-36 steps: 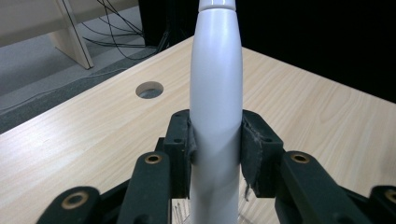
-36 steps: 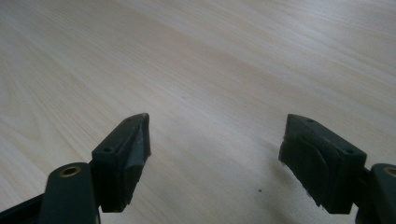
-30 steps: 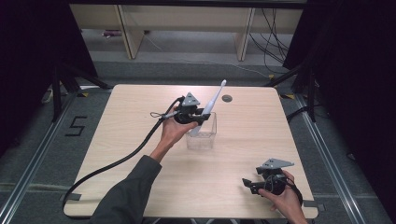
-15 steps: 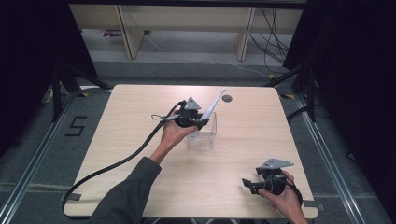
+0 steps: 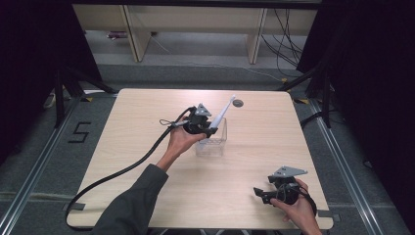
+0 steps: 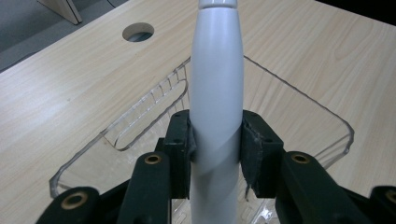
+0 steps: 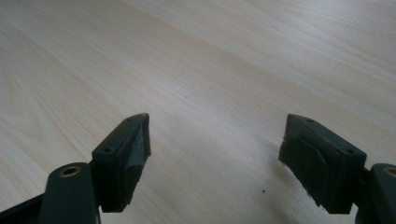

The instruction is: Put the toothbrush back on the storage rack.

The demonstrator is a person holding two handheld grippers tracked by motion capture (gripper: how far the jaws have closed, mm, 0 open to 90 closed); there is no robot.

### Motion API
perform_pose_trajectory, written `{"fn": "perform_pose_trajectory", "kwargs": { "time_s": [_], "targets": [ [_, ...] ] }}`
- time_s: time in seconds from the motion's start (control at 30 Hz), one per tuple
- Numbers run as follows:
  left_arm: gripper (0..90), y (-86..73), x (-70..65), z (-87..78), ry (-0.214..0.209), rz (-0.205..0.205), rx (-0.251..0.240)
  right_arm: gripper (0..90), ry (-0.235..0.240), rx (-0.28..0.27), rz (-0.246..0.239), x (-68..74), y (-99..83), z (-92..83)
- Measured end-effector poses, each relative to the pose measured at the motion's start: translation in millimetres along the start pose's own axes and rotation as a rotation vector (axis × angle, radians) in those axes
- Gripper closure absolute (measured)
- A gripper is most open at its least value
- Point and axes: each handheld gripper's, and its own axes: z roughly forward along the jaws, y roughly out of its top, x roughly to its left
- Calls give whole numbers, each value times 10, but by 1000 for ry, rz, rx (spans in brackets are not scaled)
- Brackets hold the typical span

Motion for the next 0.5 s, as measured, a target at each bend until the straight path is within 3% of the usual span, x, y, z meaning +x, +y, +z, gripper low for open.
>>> {"fn": "perform_pose_trajectory", "kwargs": {
  "time_s": [0.23, 0.37, 0.5],
  "targets": [
    [657, 20, 19, 24, 6, 5, 67, 243, 2, 1, 14, 4, 4, -5],
    [657, 31, -3, 50, 2, 32, 108, 244, 6, 1, 13, 2, 5, -10],
    [656, 38, -18, 70, 7, 39, 125, 243, 6, 0, 12, -1, 6, -11]
  ]
}}
